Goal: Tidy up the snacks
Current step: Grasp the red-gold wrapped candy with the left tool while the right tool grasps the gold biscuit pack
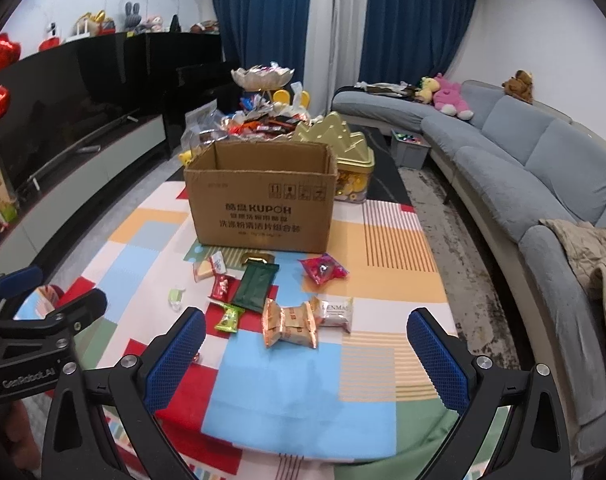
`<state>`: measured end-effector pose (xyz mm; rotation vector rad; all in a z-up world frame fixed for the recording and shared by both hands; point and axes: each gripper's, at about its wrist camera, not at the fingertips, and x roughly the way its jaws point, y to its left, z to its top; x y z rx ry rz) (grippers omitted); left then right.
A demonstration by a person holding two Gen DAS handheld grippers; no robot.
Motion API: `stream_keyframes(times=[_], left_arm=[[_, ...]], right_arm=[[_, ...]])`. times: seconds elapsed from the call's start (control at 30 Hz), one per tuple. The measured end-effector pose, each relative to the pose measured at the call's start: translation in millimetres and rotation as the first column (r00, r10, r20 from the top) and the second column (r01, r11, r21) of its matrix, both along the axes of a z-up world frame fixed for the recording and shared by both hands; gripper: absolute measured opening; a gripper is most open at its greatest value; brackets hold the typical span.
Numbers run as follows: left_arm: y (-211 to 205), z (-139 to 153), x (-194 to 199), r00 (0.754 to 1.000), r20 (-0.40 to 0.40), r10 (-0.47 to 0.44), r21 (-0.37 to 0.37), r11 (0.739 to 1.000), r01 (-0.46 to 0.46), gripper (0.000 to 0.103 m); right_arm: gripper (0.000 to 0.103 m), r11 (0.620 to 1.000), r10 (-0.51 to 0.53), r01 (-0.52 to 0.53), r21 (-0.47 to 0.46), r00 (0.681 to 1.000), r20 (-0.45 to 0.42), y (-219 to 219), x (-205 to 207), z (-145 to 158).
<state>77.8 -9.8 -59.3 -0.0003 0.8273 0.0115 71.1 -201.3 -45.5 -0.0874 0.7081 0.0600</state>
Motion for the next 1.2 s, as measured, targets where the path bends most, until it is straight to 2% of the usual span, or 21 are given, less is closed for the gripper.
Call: stream_keyframes(times=[0.23,0.47,0.53,0.6,0.87,1.0,1.13,1.2], left_arm=[[-8.1,-27.3,19.9,0.999,-0.049,0.017,-0.007,1.000,-0.018,0.098],[-15.1,-59.4,39.5,0.993,-0.113,0.032,-0.006,0.999,-0.033,0.092],[-16.2,-69.1,45.1,0.990,-0.137,0.035,-0.006,0.999,-0.037,0.089],[-15.8,-76.6,48.8,0.987,-0.156,0.041,-0.007,0.999,-0.042,0.088],[-13.4,-109.9,64.2,0.969,-0.236,0.078,-0.033,0.996,-0.088,0.082],[-16.9,-124.2,69.1,0.957,-0.280,0.071,-0.054,0.995,-0.089,0.071],[-15.6,-135.5,72.3,0.944,-0.319,0.083,-0.076,0.991,-0.113,0.068],[-14.6,-141.1,74.5,0.938,-0.335,0.090,-0.086,0.988,-0.126,0.064]], right_arm=[[0.098,0.999,0.043,-0.043,-0.002,0.999,-0.025,1.6,23.4,-19.9],[0.094,0.998,0.055,-0.053,0.021,0.994,-0.097,-1.1,51.9,-53.0],[0.086,0.998,0.066,-0.064,0.028,0.991,-0.120,-0.2,59.4,-63.4],[0.084,0.997,0.072,-0.069,0.026,0.988,-0.136,1.3,65.4,-71.9],[0.084,0.997,0.083,-0.082,0.015,0.982,-0.169,7.1,84.2,-97.3],[0.084,0.996,0.087,-0.086,0.017,0.978,-0.189,9.5,91.7,-108.7],[0.084,0.996,0.091,-0.089,0.020,0.975,-0.205,10.7,97.8,-120.0],[0.084,0.996,0.091,-0.090,0.016,0.973,-0.212,11.1,100.7,-125.4]])
